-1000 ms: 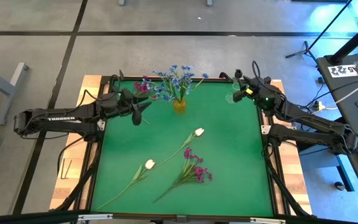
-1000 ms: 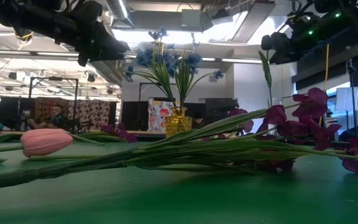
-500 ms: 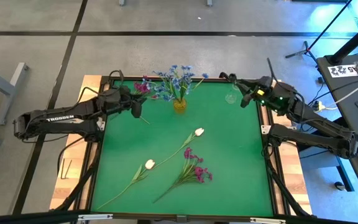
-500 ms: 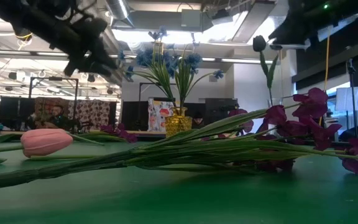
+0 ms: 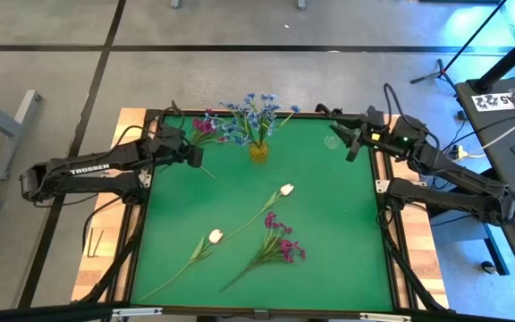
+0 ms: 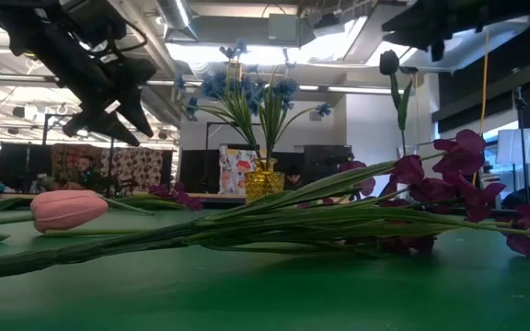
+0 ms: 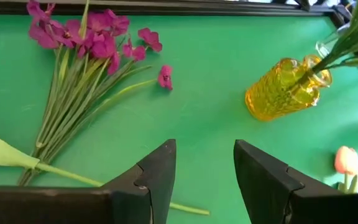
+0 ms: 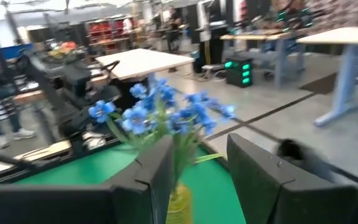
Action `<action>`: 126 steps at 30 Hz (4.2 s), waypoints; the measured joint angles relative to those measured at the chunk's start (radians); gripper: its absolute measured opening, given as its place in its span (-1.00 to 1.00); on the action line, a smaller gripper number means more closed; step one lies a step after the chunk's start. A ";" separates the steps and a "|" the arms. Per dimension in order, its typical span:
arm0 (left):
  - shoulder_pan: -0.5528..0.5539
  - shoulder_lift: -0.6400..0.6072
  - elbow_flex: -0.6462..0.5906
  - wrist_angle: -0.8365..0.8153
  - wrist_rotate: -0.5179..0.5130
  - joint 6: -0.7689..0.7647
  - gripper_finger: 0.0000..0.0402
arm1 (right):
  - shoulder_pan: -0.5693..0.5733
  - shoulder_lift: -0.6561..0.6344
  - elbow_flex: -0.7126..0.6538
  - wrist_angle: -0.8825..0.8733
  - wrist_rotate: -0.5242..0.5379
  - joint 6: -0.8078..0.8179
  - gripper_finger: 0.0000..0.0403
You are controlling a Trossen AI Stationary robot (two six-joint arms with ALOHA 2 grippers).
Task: Sort flowers into vase by color
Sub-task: Put the black flower into the transparent vase
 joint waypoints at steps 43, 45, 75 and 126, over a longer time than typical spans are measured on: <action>0.078 0.434 0.000 -0.038 -0.015 -0.478 -0.22 | 0.000 -0.017 -0.001 0.024 -0.518 0.028 -0.26; 0.094 0.451 0.000 -0.008 -0.008 -0.465 -0.22 | 0.000 -0.024 -0.001 0.011 -0.518 0.025 -0.26; 0.125 0.463 0.047 0.020 0.058 -0.304 -0.97 | 0.000 -0.032 -0.001 0.020 -0.555 0.122 -0.26; -0.404 0.488 0.623 0.716 -0.049 0.376 -0.97 | 0.243 0.184 -0.002 0.464 -0.439 0.118 -0.26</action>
